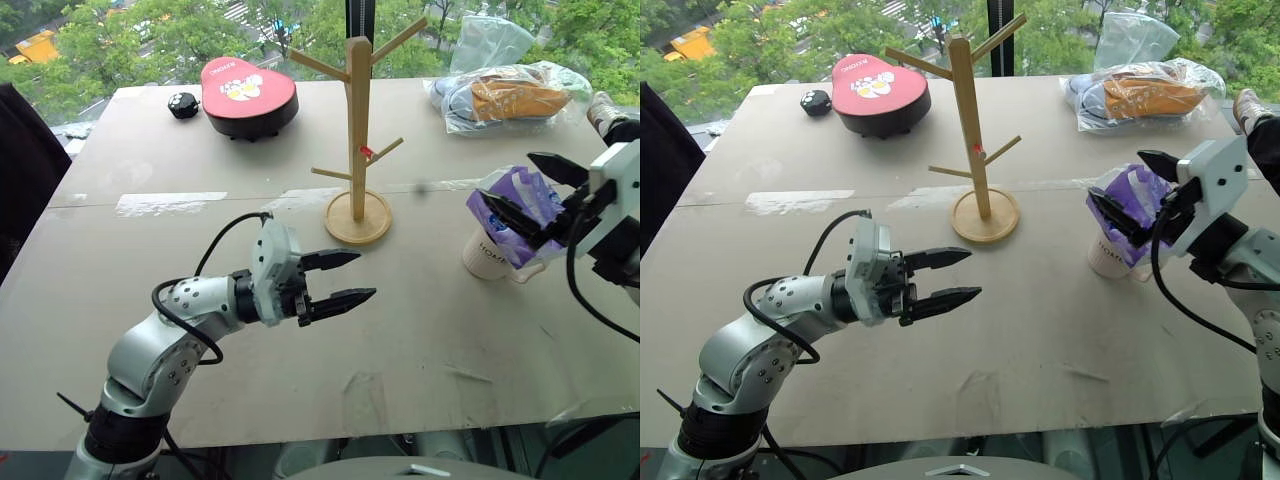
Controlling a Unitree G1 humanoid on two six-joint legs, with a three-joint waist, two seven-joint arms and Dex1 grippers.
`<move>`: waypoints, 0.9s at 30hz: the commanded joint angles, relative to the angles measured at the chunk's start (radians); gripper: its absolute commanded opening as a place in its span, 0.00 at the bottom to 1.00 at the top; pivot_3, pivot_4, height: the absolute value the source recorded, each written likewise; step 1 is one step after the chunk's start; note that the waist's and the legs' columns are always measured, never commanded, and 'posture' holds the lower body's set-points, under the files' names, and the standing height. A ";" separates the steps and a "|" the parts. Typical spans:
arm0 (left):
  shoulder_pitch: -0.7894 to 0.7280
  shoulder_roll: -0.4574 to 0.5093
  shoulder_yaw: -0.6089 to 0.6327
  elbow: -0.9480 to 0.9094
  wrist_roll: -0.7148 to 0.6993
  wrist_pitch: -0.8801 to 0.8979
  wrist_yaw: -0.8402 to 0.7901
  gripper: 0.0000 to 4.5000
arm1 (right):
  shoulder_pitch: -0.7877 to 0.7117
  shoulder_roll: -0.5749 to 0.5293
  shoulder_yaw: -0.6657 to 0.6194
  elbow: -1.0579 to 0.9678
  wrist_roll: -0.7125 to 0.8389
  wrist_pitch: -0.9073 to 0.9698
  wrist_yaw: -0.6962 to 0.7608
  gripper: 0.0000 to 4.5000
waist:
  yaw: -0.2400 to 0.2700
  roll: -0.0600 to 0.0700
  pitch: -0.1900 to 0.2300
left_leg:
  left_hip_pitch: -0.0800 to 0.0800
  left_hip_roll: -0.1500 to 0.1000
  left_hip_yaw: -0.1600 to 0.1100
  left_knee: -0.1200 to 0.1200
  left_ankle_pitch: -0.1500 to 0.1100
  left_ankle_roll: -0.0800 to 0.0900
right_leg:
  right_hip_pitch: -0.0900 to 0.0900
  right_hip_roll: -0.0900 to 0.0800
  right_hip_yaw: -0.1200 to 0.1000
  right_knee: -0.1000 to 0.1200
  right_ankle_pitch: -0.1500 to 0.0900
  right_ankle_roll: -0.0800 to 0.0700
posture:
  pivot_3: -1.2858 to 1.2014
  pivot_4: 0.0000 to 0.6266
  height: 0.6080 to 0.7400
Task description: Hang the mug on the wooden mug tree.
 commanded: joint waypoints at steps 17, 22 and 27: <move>-0.148 -0.017 0.010 -0.030 -0.006 -0.023 0.021 0.70 | 0.009 -0.037 -0.116 0.040 0.221 0.334 -0.144 1.00 | -0.009 -0.001 0.000 | 0.000 0.000 0.002 0.012 0.000 0.000 | 0.002 0.000 0.001 0.008 0.002 0.000 | 0.52 0.24 1.00; -0.151 -0.013 0.011 -0.037 -0.005 -0.025 0.022 0.70 | 0.035 -0.076 -0.045 0.049 0.139 0.317 -0.141 1.00 | -0.009 -0.001 0.000 | 0.000 0.000 0.002 0.012 0.000 0.000 | 0.002 0.001 0.001 0.008 0.002 0.000 | 0.52 0.24 1.00; -0.162 -0.010 0.012 -0.036 -0.004 -0.020 0.022 0.70 | 0.053 -0.095 0.001 0.067 0.087 0.300 -0.120 1.00 | -0.009 -0.002 -0.001 | 0.000 0.000 0.002 0.013 0.000 0.000 | 0.003 0.000 0.001 0.008 0.002 0.000 | 0.52 0.24 1.00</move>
